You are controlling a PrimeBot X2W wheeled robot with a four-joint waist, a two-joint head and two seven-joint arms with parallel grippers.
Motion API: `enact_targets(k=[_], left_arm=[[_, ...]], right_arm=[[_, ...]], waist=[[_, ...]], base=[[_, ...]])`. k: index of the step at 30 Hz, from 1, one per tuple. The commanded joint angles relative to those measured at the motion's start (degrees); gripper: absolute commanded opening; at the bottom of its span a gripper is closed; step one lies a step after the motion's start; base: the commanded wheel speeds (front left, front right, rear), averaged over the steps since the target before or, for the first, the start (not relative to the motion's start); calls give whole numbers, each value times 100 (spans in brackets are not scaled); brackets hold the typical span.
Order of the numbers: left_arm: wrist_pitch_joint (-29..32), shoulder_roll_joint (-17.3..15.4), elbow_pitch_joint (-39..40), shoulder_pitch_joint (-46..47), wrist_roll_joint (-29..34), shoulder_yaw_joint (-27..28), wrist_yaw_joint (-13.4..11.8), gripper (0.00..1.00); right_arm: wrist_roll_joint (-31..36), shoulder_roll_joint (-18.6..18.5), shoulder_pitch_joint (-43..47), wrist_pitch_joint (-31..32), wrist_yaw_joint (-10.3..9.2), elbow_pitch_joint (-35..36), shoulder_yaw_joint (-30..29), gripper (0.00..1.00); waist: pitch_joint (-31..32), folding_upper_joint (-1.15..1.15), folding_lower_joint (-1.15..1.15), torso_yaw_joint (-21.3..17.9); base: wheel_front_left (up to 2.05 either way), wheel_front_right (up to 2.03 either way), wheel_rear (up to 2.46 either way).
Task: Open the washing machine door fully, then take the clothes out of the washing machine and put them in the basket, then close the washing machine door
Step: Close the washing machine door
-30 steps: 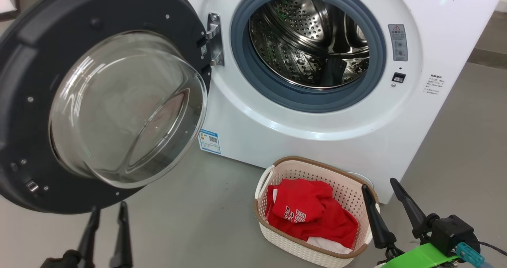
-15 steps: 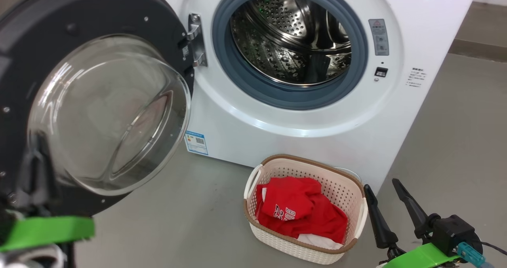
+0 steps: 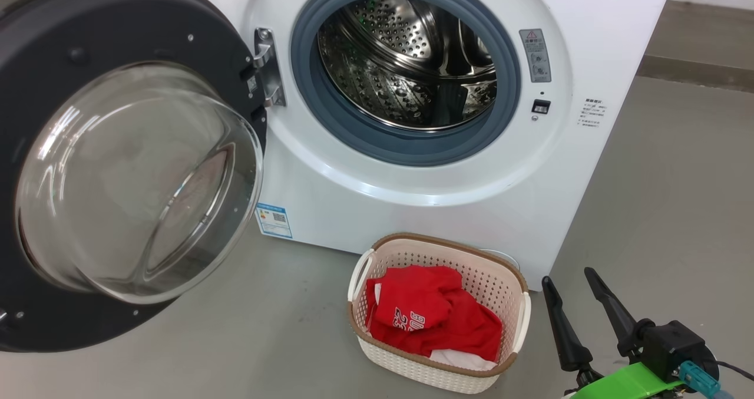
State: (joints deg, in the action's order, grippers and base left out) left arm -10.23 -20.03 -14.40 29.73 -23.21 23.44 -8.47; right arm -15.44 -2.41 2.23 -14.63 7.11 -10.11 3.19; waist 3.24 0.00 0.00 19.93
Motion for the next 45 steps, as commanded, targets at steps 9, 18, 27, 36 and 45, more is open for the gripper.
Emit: enact_targets(k=[9, 18, 27, 36, 45], left_arm=[[966, -458, -2031, 1515, -1322, 796, 56, 0], [2063, -765, -3518, 2409, -1864, 891, -27, 0], [2827, -1038, -4612, 2760, -2009, 751, 212, 0], [3409, -1100, -5073, 2781, -2268, 801, 589, 0], [3966, -851, -5102, 2663, -2392, 682, 978, 0]], right_arm=[[91, -46, -185, -37, 37, 65, 191, 100], [176, -46, -224, -37, 37, 27, 199, 100], [179, -46, -320, -37, 37, -5, 288, 100], [159, -46, -297, -37, 37, 9, 246, 100], [65, -46, -287, -37, 37, 62, 246, 100]], waist=[[-9, 0, 0, -24], [-77, 0, 0, -2], [-165, 0, 0, -93], [-199, 0, 0, -164], [-232, 0, 0, -65]], base=[[0, 0, 0], [0, 0, 0], [0, 0, 0], [0, 0, 0], [0, 0, 0]])
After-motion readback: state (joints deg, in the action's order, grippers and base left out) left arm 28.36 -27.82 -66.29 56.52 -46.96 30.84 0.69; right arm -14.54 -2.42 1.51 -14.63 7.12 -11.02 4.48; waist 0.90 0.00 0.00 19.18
